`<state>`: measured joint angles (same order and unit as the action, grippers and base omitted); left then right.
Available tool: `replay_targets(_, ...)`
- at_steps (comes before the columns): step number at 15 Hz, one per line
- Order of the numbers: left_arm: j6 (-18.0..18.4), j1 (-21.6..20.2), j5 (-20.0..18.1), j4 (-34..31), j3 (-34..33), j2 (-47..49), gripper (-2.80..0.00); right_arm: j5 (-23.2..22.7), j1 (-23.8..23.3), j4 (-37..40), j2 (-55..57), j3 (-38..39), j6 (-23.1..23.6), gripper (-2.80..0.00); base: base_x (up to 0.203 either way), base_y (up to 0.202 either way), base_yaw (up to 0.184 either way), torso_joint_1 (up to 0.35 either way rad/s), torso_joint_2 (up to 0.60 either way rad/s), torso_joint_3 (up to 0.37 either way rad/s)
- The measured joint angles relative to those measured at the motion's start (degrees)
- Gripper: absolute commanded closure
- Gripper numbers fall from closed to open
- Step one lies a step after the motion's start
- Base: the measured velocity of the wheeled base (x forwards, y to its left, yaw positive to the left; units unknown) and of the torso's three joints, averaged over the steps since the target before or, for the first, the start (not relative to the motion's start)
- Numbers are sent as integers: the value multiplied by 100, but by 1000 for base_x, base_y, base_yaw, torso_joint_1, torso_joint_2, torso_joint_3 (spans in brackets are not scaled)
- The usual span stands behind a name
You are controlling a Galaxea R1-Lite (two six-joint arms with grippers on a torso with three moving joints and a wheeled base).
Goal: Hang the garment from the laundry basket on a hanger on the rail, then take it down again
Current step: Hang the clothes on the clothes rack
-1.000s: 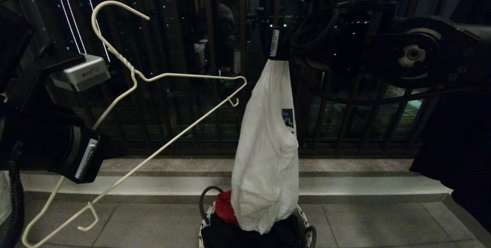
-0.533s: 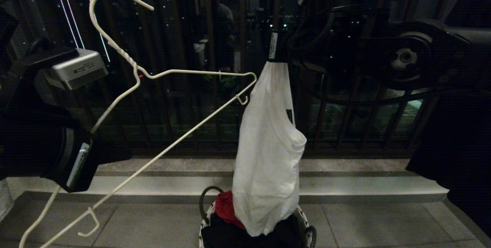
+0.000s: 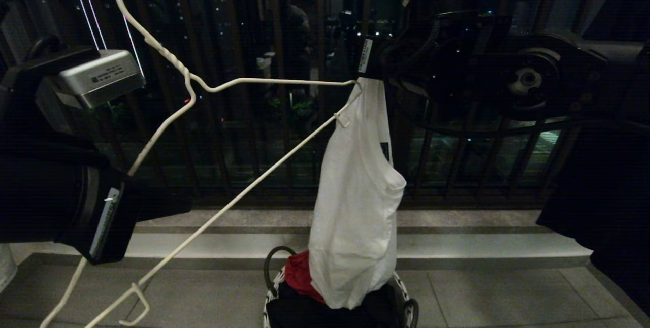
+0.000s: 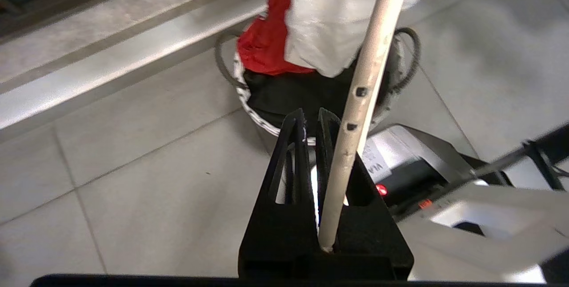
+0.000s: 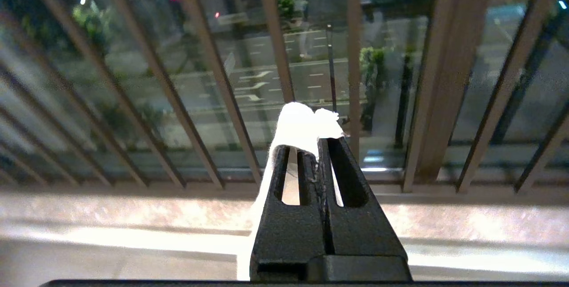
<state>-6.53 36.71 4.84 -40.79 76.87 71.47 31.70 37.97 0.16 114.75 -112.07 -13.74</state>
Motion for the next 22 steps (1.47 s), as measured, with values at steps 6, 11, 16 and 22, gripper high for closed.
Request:
replay_targets(6, -360, 382, 278, 49, 13, 140, 0, 411, 12, 105, -22, 9, -960, 0, 0, 0, 0, 0, 0, 0)
replay_targets(11, -739, 584, 284, 136, 137, 363, 0, 424, 20, 118, -33, 22, -1503, 0, 0, 0, 0, 0, 0, 0)
replay_targets(16, -920, 633, 284, 343, 157, 505, 0, 419, 39, 116, -37, 39, -1656, 0, 0, 0, 0, 0, 0, 0)
replay_targets(22, -1042, 686, 284, 403, 162, 643, 0, 419, 61, 116, -34, 46, -1719, 0, 0, 0, 0, 0, 0, 0)
